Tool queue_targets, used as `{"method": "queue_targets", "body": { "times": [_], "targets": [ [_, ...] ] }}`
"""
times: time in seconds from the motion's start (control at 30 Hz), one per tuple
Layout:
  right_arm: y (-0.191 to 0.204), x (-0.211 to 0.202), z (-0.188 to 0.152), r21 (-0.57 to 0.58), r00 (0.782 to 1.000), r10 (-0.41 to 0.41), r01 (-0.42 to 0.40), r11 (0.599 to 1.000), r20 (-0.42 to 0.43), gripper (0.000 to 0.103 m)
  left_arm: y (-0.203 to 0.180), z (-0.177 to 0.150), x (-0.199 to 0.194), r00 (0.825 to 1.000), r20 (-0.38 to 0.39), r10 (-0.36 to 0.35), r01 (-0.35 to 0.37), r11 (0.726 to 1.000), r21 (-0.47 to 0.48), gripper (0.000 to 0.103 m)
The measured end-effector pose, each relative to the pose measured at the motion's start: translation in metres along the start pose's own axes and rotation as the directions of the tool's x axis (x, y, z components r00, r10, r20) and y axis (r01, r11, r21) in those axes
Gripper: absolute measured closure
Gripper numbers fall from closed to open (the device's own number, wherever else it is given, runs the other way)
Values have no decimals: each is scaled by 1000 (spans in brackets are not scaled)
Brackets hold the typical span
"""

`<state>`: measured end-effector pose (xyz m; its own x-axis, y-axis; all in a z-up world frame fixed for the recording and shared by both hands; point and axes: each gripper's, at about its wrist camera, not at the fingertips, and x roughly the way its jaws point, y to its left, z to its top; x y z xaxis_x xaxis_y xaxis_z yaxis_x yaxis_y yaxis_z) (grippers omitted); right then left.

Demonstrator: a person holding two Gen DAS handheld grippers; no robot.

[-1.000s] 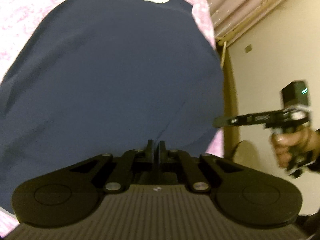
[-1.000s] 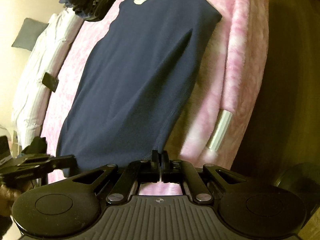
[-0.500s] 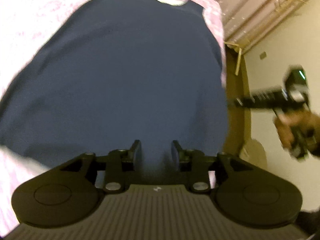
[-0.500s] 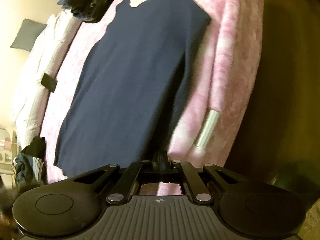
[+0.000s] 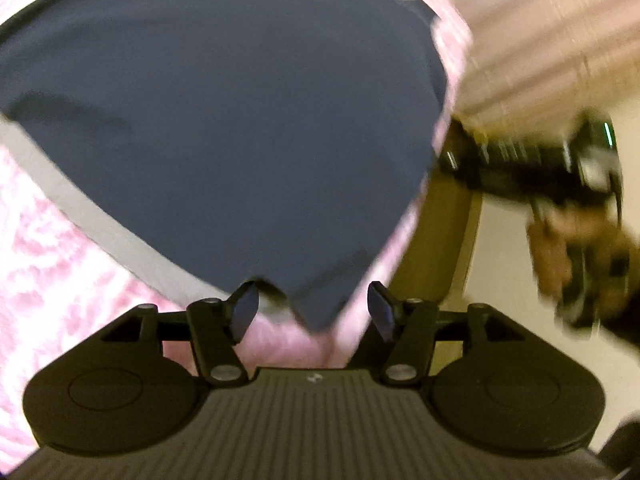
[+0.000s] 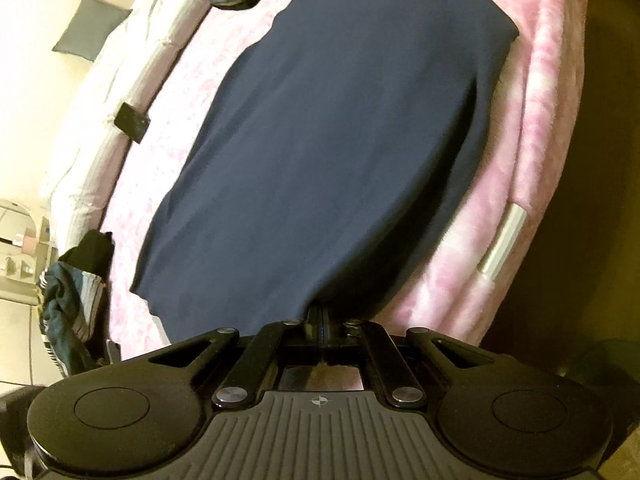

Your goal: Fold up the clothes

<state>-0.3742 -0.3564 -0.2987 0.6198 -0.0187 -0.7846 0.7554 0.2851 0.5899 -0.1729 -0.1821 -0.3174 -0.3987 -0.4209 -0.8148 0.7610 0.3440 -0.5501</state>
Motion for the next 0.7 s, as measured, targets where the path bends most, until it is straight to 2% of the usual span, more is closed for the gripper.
{"method": "queue_targets", "body": {
  "times": [0.03, 0.07, 0.1, 0.13, 0.27, 0.33, 0.37, 0.4, 0.7],
  "targets": [
    [0, 0, -1, -2, 1000, -5, 5, 1000, -1, 103, 6, 5, 0, 1000, 15, -27, 28, 999, -42, 56],
    [-1, -1, -2, -3, 1000, -12, 12, 1000, 0, 103, 11, 9, -1, 998, 30, -55, 58, 995, -84, 73],
    [-2, -2, -2, -2, 1000, -18, 18, 1000, 2, 103, 16, 14, -2, 996, 42, -77, 82, 989, -120, 94],
    [-3, -3, -3, 0, 1000, -24, 24, 1000, 4, 103, 20, 20, -5, 995, 52, -83, 89, 986, -139, 101],
    [-4, -7, -8, 12, 999, -34, 34, 999, 19, 101, 37, 45, -22, 990, 122, -68, 89, 981, -174, 103],
    [-3, -8, -11, 18, 999, -33, 33, 999, 27, 79, 49, 61, -31, 988, 150, -33, 59, 983, -174, 103],
    [-3, -9, -12, 21, 999, -33, 32, 999, 32, 51, 56, 68, -34, 987, 159, -14, 41, 985, -170, 103],
    [-3, -9, -14, 23, 999, -32, 31, 999, 37, 44, 62, 74, -35, 986, 165, -1, 29, 985, -171, 103],
    [7, 0, -27, 51, 999, 26, -27, 998, 25, 43, 85, 91, -11, 988, 138, 64, -41, 985, -166, 103]
  ]
}}
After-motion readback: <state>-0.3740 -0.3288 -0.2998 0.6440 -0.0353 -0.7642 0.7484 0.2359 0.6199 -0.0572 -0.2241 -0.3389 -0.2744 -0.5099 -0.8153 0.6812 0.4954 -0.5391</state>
